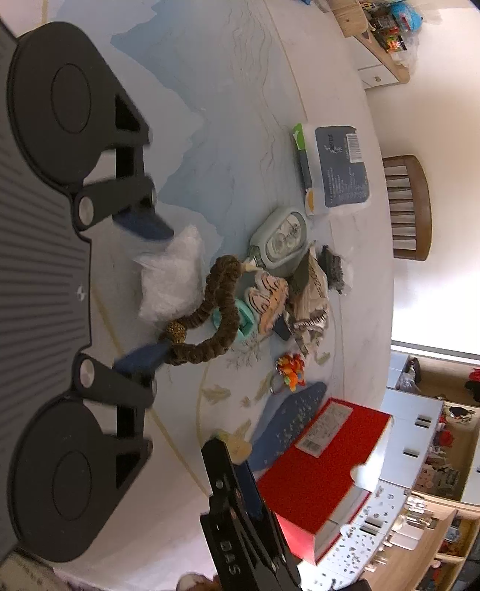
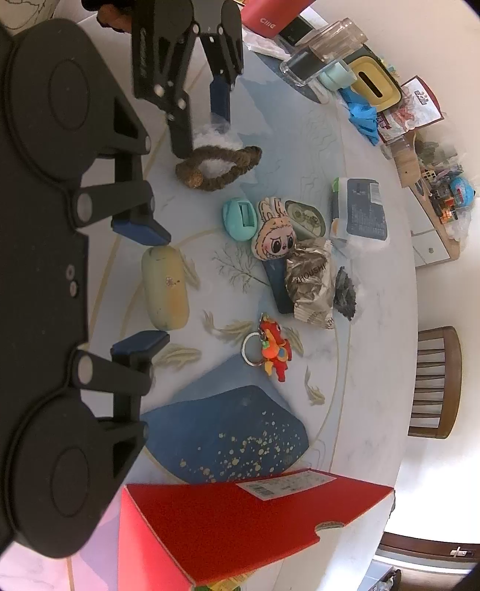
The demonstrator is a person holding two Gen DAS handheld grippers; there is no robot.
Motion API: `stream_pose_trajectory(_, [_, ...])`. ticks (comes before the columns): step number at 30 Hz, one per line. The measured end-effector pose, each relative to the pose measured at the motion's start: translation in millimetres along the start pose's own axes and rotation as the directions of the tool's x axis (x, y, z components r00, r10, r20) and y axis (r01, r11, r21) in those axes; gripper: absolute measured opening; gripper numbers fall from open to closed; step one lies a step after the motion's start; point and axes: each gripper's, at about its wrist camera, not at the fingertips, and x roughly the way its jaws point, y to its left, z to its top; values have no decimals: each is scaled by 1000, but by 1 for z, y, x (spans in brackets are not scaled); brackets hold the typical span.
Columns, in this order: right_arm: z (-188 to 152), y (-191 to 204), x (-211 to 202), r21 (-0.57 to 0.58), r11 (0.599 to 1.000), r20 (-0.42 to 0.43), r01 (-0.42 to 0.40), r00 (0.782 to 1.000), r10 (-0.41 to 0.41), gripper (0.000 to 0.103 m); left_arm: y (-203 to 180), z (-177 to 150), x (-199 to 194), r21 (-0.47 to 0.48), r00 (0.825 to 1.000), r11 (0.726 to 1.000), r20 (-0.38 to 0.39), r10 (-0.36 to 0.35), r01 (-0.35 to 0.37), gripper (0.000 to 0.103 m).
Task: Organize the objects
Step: 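Grasp the brown braided rope ring with the left gripper and lift it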
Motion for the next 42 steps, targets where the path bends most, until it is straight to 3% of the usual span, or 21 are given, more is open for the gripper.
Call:
stream_pose_trajectory(6, [-1, -5, -4, 10, 1000, 8, 5, 1000, -5, 49, -20, 11, -9, 54, 999, 999, 39, -5, 3, 66])
stream_pose_trajectory(14, [-6, -12, -9, 23, 1000, 13, 14, 1000, -14, 49, -36, 18, 6, 107, 998, 992, 21, 63, -65, 64])
stream_pose_trajectory(18, [-8, -15, -11, 32, 999, 17, 15, 1000, -15, 49, -42, 22, 8, 133, 995, 986, 14, 101, -102, 38])
stream_pose_trajectory(26, [-10, -17, -18, 31, 999, 31, 14, 999, -15, 49, -48, 27, 0, 132, 991, 982, 27, 133, -135, 10])
stream_pose_trajectory(30, [-11, -17, -23, 23, 1000, 39, 12, 999, -13, 49, -51, 28, -3, 127, 990, 982, 34, 133, -137, 7])
stream_pose_trajectory(42, [-3, -17, -61, -10, 1000, 92, 3, 996, -2, 49, -68, 55, -38, 110, 992, 992, 119, 43, -56, 7])
